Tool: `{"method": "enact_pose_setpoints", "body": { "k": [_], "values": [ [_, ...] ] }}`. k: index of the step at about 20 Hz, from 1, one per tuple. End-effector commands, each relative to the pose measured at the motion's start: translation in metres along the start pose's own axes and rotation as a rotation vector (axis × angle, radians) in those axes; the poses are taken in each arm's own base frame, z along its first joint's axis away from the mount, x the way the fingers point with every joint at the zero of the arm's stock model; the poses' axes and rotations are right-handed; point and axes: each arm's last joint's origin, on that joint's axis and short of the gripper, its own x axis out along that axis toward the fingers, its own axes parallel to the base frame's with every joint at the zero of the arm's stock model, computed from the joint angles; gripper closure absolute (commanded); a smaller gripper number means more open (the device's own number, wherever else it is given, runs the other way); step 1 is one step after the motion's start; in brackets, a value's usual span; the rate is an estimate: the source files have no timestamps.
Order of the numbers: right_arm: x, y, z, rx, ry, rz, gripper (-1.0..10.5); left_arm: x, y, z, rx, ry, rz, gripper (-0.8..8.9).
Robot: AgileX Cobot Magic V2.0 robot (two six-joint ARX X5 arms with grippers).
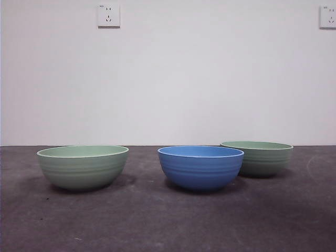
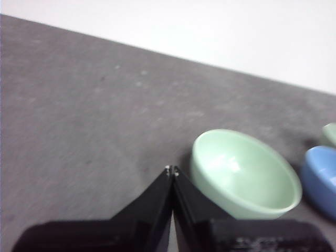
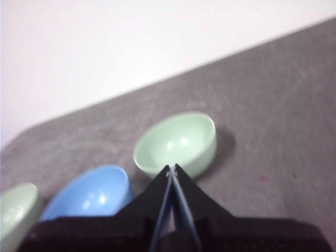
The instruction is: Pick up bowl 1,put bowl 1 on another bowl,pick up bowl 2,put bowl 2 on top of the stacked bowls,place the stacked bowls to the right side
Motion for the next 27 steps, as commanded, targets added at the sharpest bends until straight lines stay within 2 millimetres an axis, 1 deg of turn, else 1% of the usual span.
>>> {"method": "enact_pose_setpoints", "body": {
  "k": [1, 3, 7, 10, 14, 17, 22, 27],
  "values": [
    [-0.001, 0.006, 0.015, 0.023, 0.0, 0.005, 9.6, -0.006, -0.007, 0.016, -0.02, -0.01, -0.038, 8.21],
    [-0.002, 0.01, 0.026, 0.021, 0.024, 0.003, 9.6, -0.01, -0.012, 0.025, -0.025, 0.017, -0.062, 8.21],
    [-0.002, 0.021, 0.05, -0.054, 0.139, 0.049, 9.6, -0.017, -0.022, 0.047, 0.001, 0.088, -0.109, 8.21],
    [-0.002, 0.03, 0.067, -0.109, 0.249, 0.116, 9.6, -0.021, -0.029, 0.063, 0.015, 0.141, -0.168, 8.21],
    [0.0, 0.041, 0.088, -0.17, 0.394, 0.227, 9.6, -0.021, -0.039, 0.085, 0.028, 0.218, -0.29, 8.21],
    [0.002, 0.047, 0.101, -0.185, 0.477, 0.301, 9.6, -0.02, -0.044, 0.096, 0.039, 0.285, -0.36, 8.21],
    [0.003, 0.054, 0.113, -0.194, 0.595, 0.381, 9.6, -0.017, -0.05, 0.108, 0.065, 0.404, -0.449, 8.21],
    [0.004, 0.055, 0.113, -0.201, 0.709, 0.398, 9.6, -0.016, -0.053, 0.112, 0.09, 0.521, -0.476, 8.22]
  ]
}}
